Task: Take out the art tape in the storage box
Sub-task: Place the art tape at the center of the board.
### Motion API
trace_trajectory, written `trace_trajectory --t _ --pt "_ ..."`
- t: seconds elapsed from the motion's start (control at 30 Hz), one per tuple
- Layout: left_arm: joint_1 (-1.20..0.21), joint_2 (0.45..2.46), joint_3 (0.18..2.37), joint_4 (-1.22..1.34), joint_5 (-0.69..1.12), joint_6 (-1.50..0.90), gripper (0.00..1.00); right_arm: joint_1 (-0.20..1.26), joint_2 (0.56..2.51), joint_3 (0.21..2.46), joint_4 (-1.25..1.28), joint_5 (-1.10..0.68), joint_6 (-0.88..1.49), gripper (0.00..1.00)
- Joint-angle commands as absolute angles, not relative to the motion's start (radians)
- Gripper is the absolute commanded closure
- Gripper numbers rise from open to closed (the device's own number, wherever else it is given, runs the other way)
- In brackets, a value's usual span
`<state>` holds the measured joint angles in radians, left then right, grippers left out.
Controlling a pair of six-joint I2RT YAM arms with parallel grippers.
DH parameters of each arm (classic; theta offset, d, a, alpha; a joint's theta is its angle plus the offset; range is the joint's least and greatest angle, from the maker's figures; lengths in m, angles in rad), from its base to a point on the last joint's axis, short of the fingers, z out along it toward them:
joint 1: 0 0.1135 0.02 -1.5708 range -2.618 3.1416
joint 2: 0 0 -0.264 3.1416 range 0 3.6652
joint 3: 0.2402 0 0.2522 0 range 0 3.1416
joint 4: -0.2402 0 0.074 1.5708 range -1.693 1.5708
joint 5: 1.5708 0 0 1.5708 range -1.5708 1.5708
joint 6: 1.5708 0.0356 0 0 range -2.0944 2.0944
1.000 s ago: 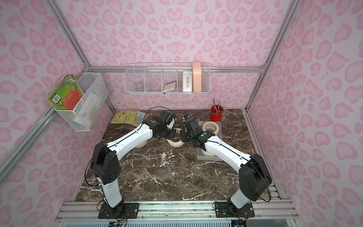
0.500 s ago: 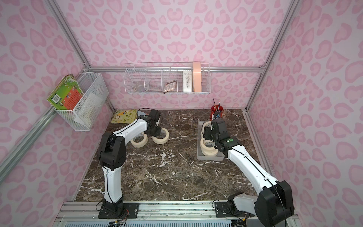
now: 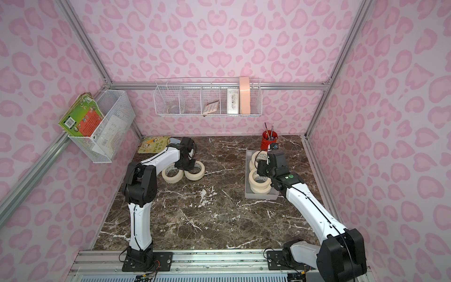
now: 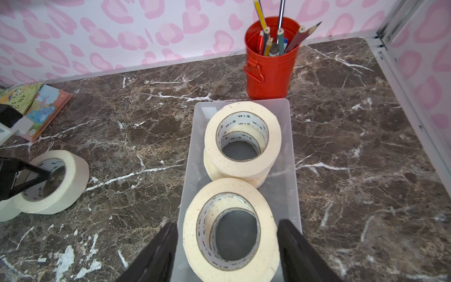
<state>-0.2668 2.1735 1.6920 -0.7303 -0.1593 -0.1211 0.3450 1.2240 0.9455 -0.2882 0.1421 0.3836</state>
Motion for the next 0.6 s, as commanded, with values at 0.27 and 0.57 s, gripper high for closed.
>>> trace_trajectory --t 0.27,0.57 --pt "-0.265 2.157 1.697 -0.758 -0.167 -0.112 0.26 0.317 1.21 0.938 -0.308 0.154 0.366 0.33" --pt "-0.315 2.033 1.701 -0.727 -0.135 -0.092 0.19 0.311 1.316 0.935 -0.301 0.141 0.362 0.33"
